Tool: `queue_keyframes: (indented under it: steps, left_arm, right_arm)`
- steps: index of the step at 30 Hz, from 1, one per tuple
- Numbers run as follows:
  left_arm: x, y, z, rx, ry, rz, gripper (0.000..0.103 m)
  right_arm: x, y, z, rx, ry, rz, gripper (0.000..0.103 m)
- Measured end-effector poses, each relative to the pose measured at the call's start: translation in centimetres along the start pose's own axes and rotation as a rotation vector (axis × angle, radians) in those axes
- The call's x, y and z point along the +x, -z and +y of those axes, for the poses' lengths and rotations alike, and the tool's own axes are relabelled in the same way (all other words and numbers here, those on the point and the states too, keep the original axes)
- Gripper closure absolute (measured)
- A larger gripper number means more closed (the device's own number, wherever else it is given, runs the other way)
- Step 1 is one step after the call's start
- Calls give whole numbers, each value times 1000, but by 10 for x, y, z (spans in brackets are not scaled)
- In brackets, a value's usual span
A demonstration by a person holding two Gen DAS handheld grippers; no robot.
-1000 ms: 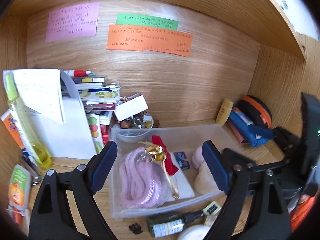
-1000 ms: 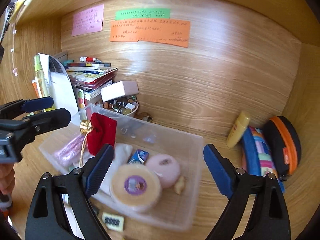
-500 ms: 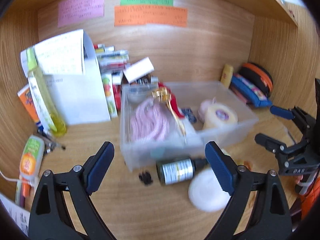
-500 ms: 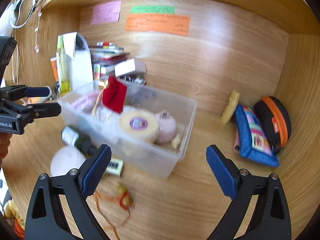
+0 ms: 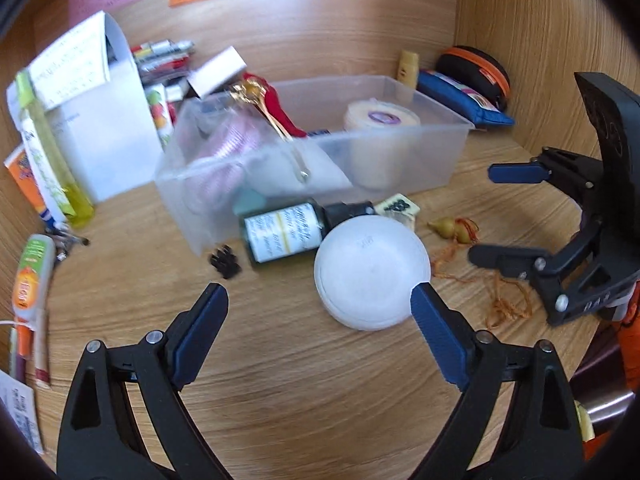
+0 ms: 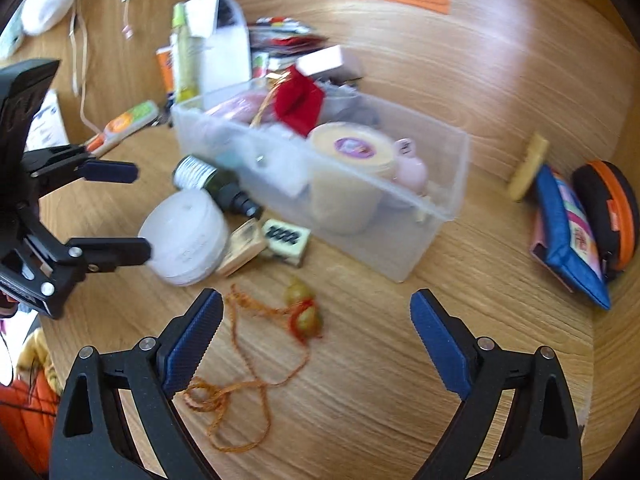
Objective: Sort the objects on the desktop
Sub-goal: 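Move both tools back toward the items left on the desk, then grasp the white frosted jar with the left tool while the right tool grasps the gourd ornament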
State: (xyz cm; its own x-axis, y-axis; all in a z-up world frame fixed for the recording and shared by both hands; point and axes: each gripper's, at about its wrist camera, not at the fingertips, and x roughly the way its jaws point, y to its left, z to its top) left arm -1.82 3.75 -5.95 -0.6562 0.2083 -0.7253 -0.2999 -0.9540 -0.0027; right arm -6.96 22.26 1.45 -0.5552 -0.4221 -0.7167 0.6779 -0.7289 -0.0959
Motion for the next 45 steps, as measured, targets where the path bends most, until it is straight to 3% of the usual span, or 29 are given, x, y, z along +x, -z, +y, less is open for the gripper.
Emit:
queue_keyframes:
  steps: [6, 10, 17, 25, 28, 33, 45]
  left_arm:
    - [5, -5, -4, -19, 44, -2, 9]
    - [10, -5, -9, -11, 78, 12, 10]
    - [23, -6, -14, -8, 90, 42, 10]
    - [25, -7, -7, -53, 67, 29, 10]
    - [26, -8, -4, -67, 70, 26, 13]
    - [28, -9, -5, -61, 105, 39, 38]
    - [15, -5, -3, -90, 85, -25, 38]
  right_arm:
    - [10, 1, 7, -11, -12, 38, 11]
    - [18, 1, 9, -23, -18, 77, 26]
    - [26, -2, 12, -25, -41, 110, 38]
    - [25, -3, 15, -27, -75, 100, 76]
    - [26, -2, 15, -23, -63, 98, 85]
    - [24, -1, 7, 14, -48, 95, 85]
    - [-12, -14, -27, 126, -24, -26, 85]
